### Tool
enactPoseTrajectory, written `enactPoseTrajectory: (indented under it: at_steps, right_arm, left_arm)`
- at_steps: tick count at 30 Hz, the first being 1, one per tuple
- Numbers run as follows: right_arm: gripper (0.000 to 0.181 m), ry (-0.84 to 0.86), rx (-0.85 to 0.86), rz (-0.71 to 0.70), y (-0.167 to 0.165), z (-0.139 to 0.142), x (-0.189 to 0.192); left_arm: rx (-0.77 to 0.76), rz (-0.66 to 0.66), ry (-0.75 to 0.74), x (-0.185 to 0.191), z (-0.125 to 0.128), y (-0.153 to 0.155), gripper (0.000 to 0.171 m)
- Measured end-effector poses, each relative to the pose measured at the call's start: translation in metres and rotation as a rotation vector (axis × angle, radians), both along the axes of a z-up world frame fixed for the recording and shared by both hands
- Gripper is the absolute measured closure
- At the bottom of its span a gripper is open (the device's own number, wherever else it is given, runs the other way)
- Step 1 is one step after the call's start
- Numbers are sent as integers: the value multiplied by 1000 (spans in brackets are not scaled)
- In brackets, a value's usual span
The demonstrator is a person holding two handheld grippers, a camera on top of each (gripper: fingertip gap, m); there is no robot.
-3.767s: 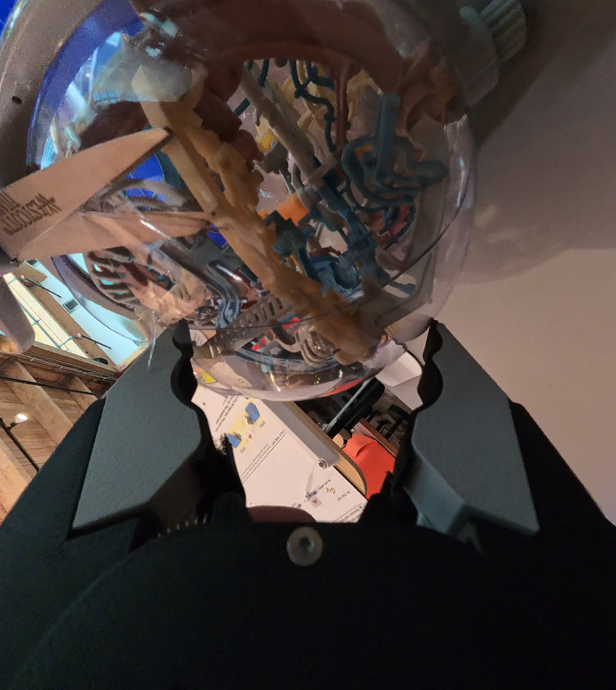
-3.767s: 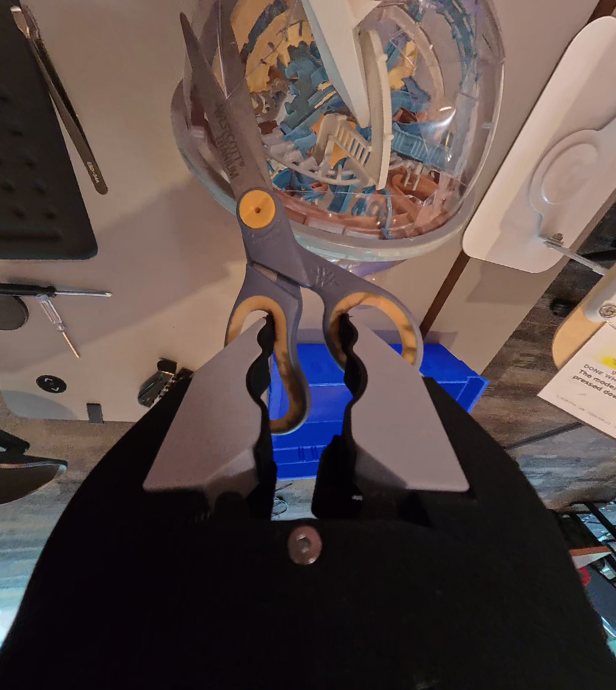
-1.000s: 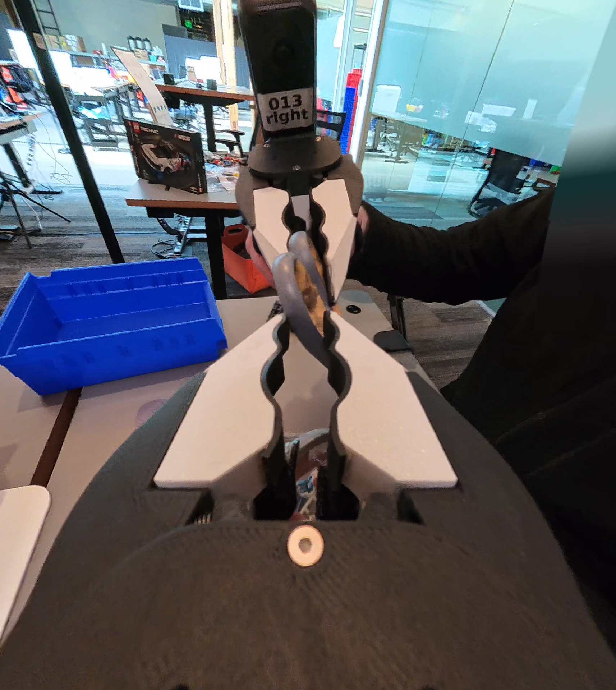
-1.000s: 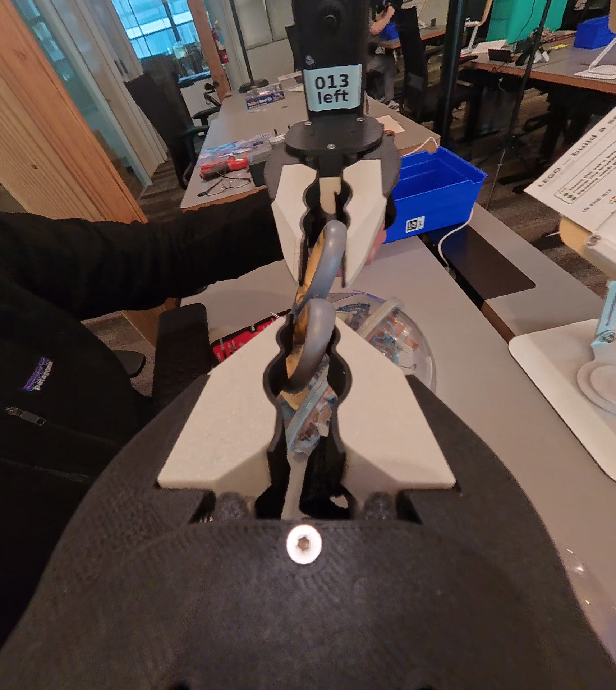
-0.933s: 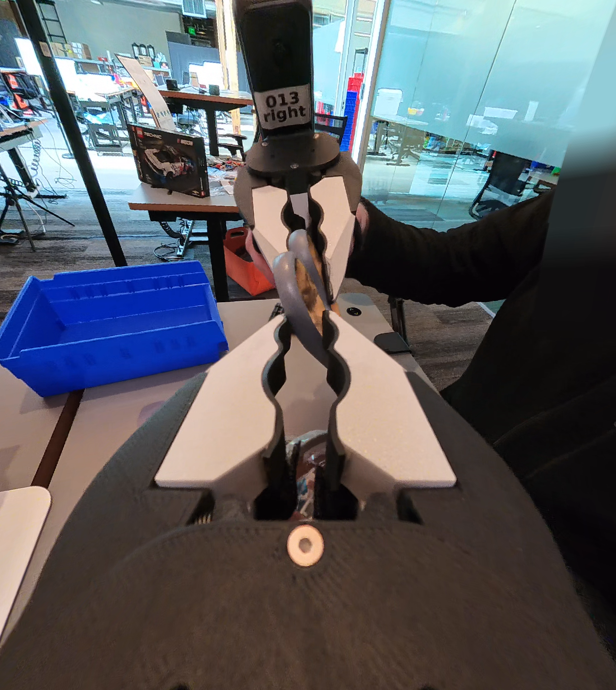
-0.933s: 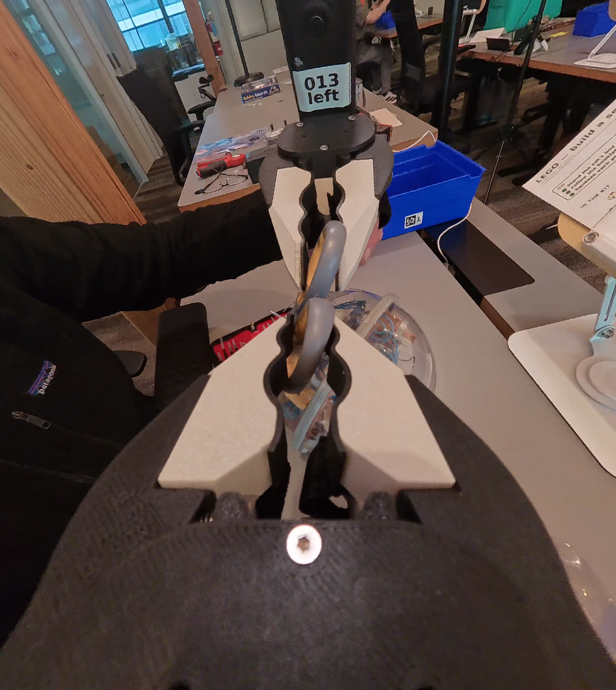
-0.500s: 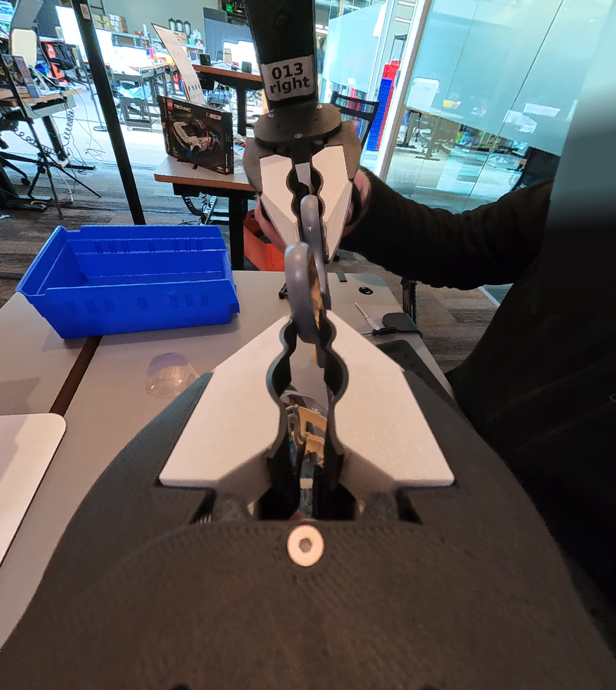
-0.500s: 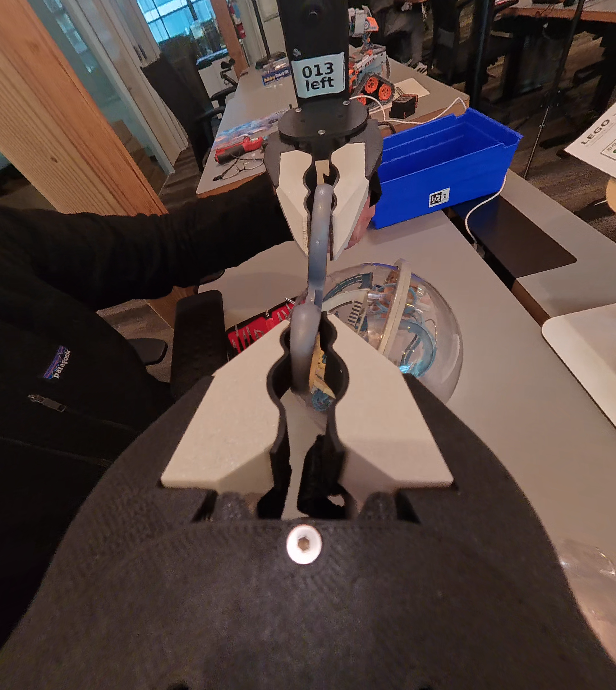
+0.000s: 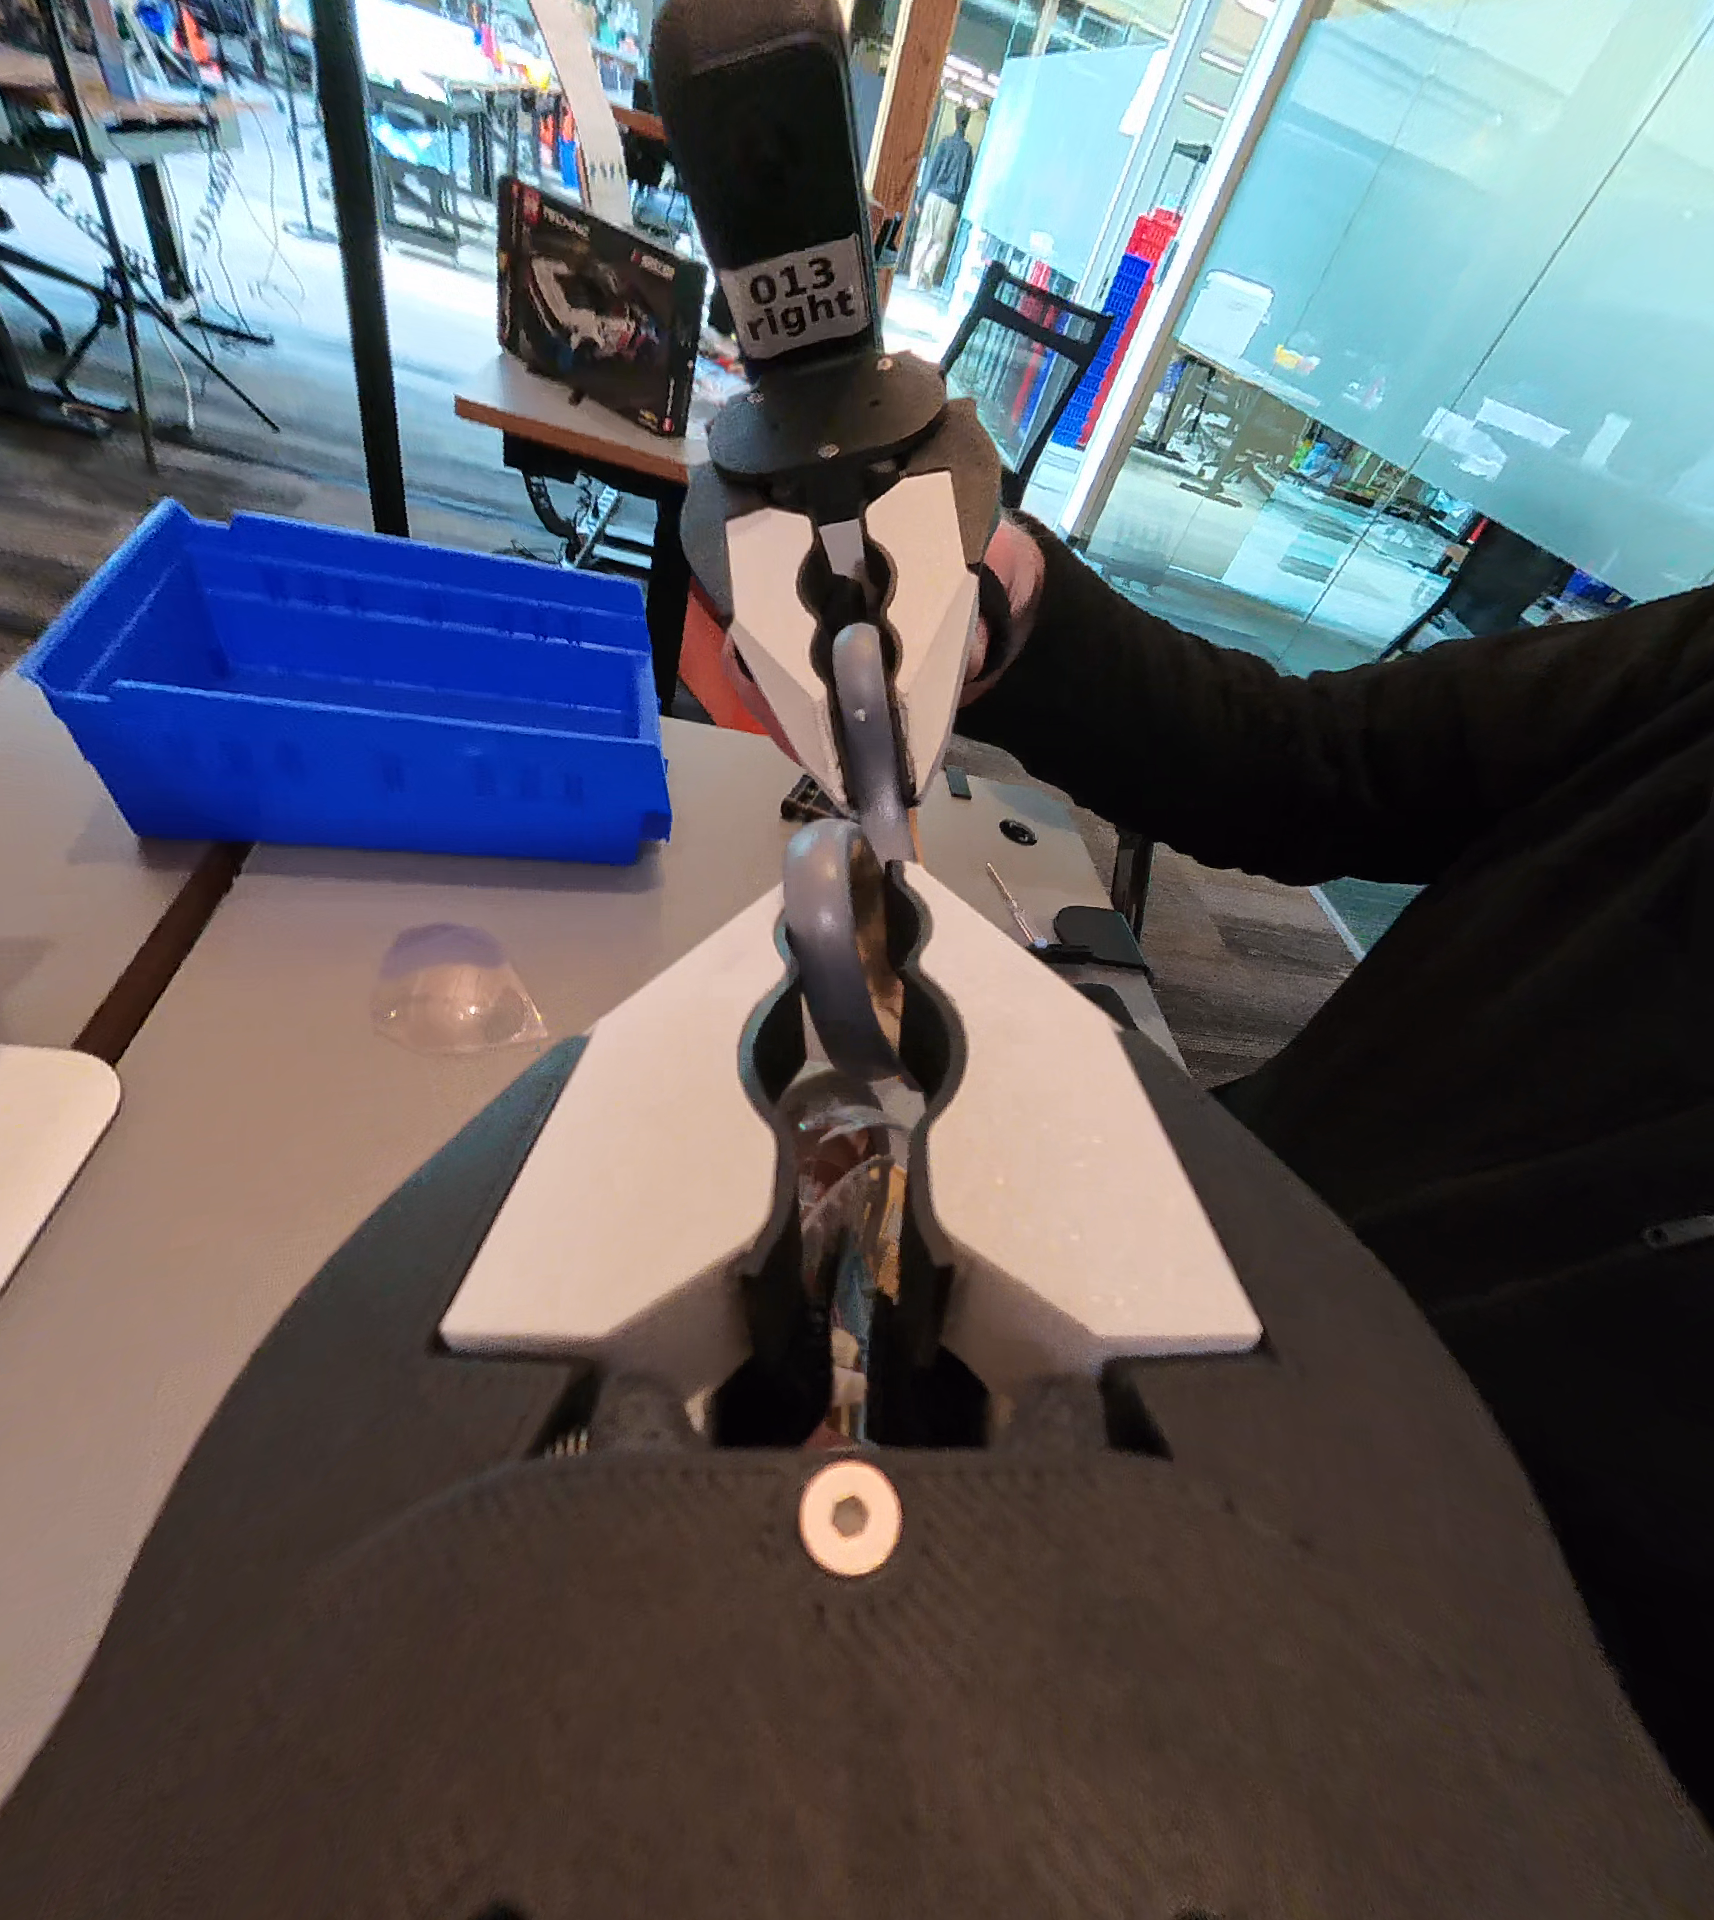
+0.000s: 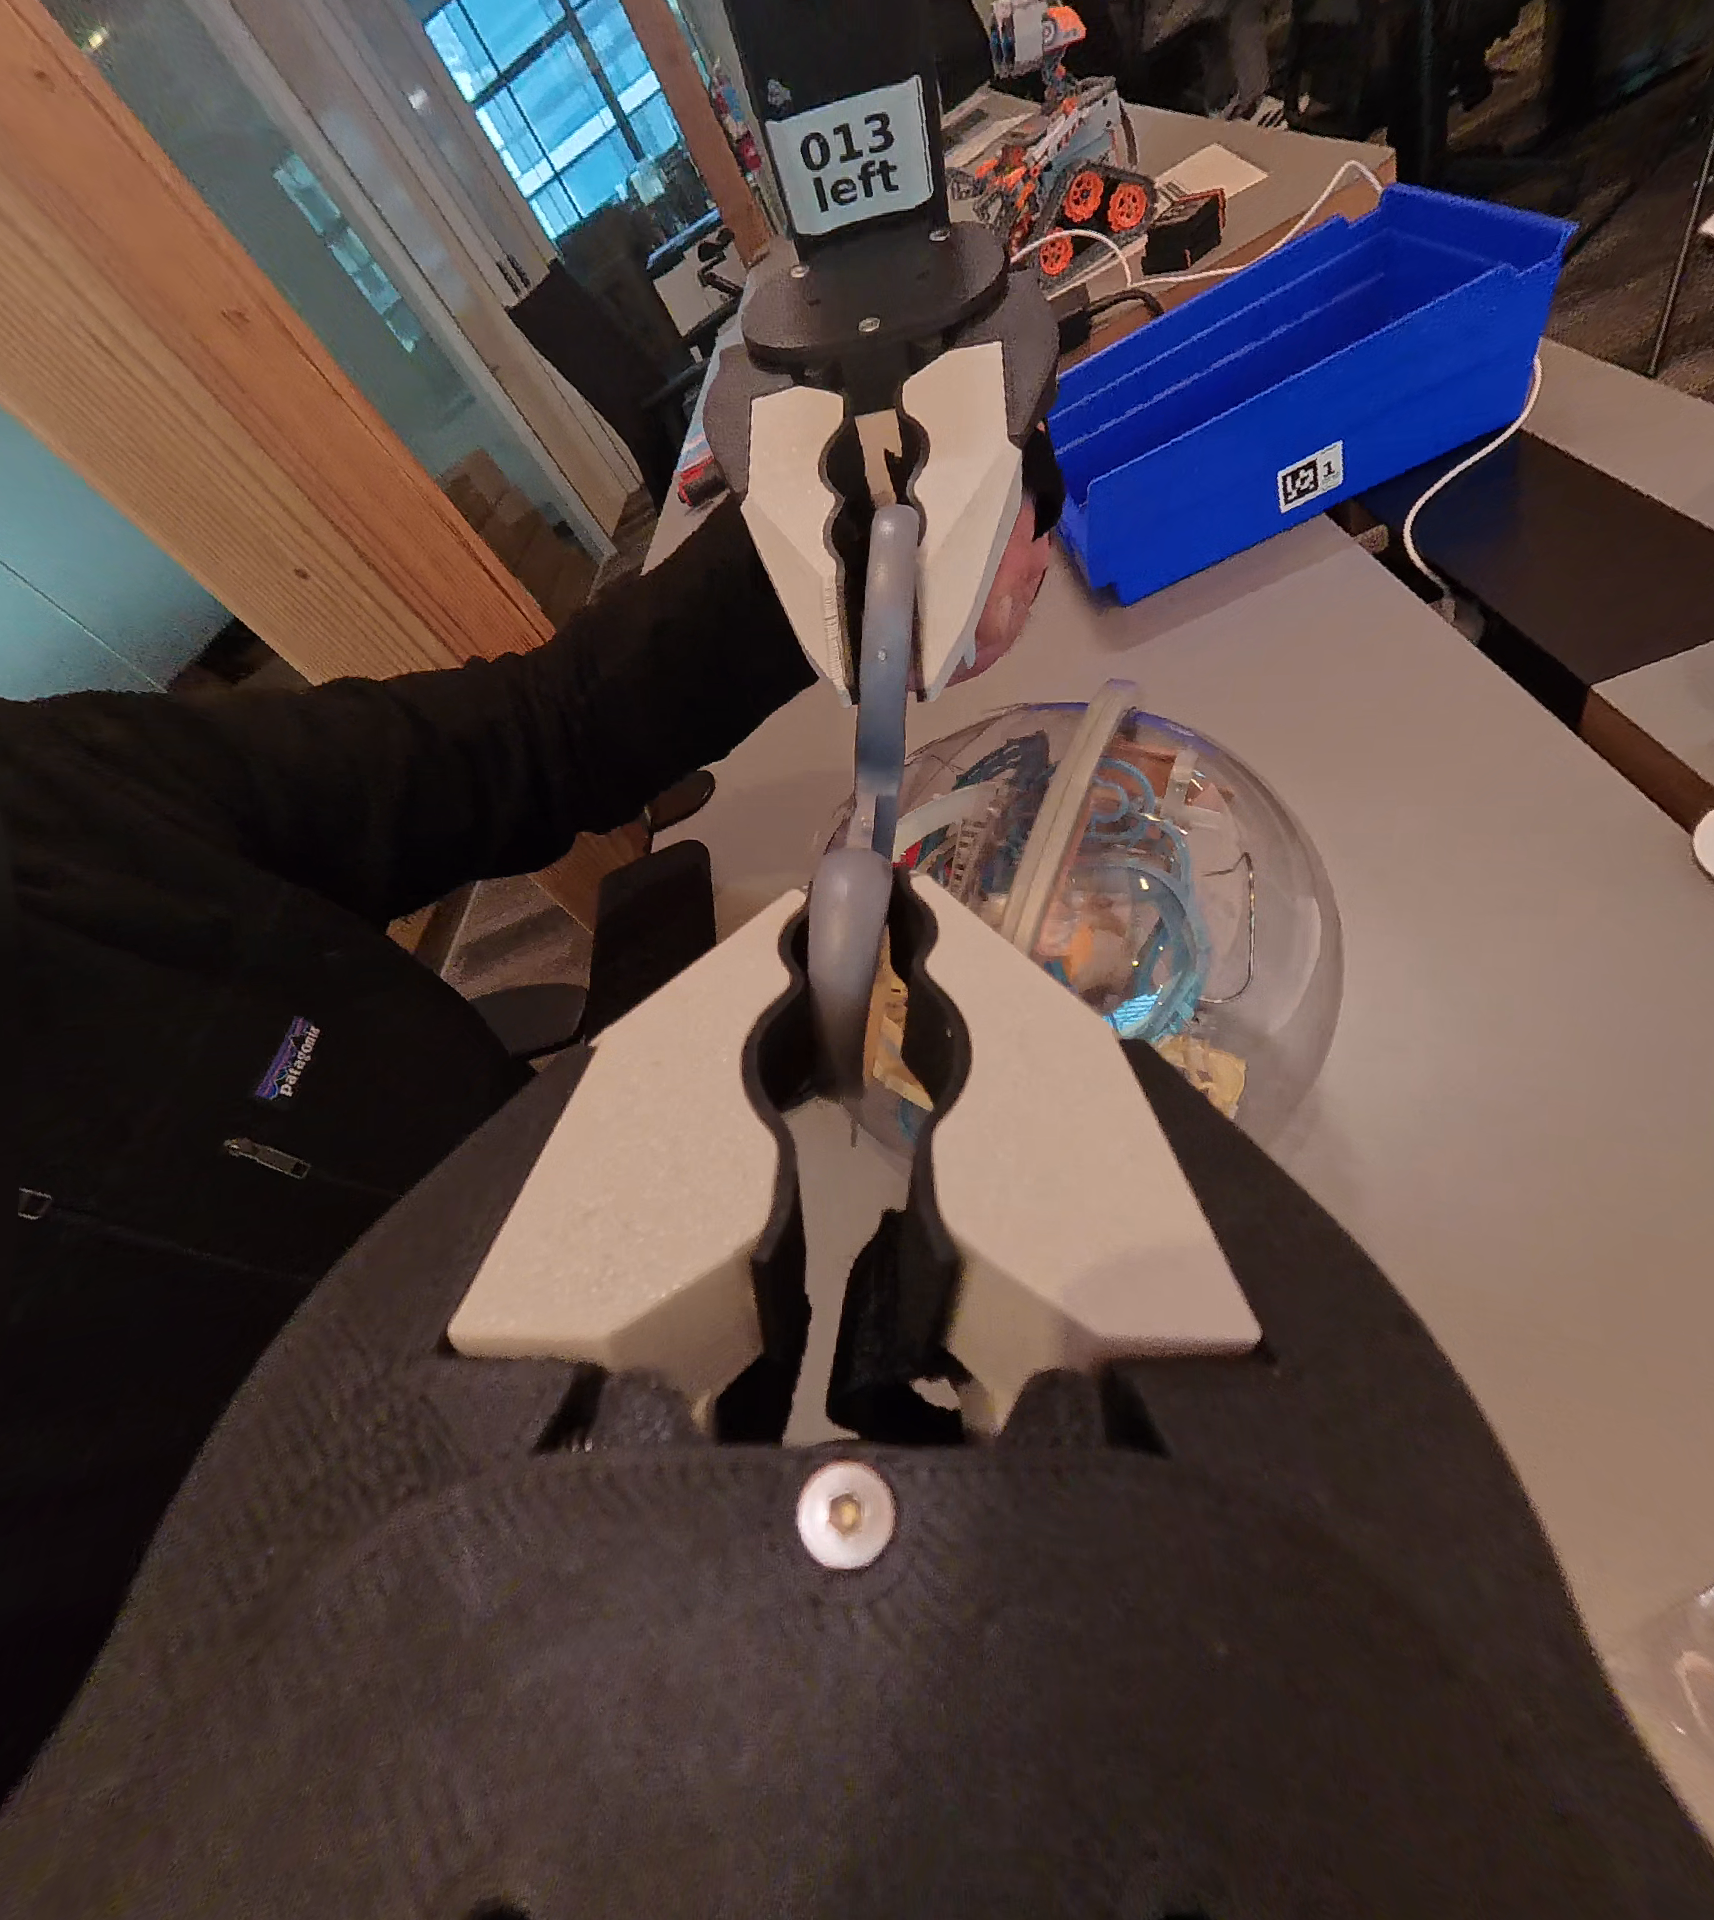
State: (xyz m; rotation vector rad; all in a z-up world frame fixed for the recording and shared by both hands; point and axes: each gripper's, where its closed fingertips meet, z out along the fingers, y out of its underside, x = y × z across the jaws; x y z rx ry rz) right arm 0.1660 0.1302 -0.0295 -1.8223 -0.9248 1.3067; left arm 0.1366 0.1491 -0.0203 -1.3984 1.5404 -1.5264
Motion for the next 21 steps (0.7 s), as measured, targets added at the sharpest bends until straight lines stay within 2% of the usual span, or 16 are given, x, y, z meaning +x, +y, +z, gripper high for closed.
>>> enactPoseTrajectory:
  at_steps: [3,11,16,21]
  right_arm:
    - [173,55,-52,-7,5,-5,5]
    - [173,163,-85,76,4,6,10]
    - [173,182,-130,101,1,-7,7]
    - [173,145,-93,119,-7,-5,2]
  left_arm:
    - [-79,29,46,3,-1,4,165]
    - [-106,105,117,10,10,-3,166]
    - [-130,118,233,15,-6,-8,166]
    - [-123,140,189,7,-6,-19,165]
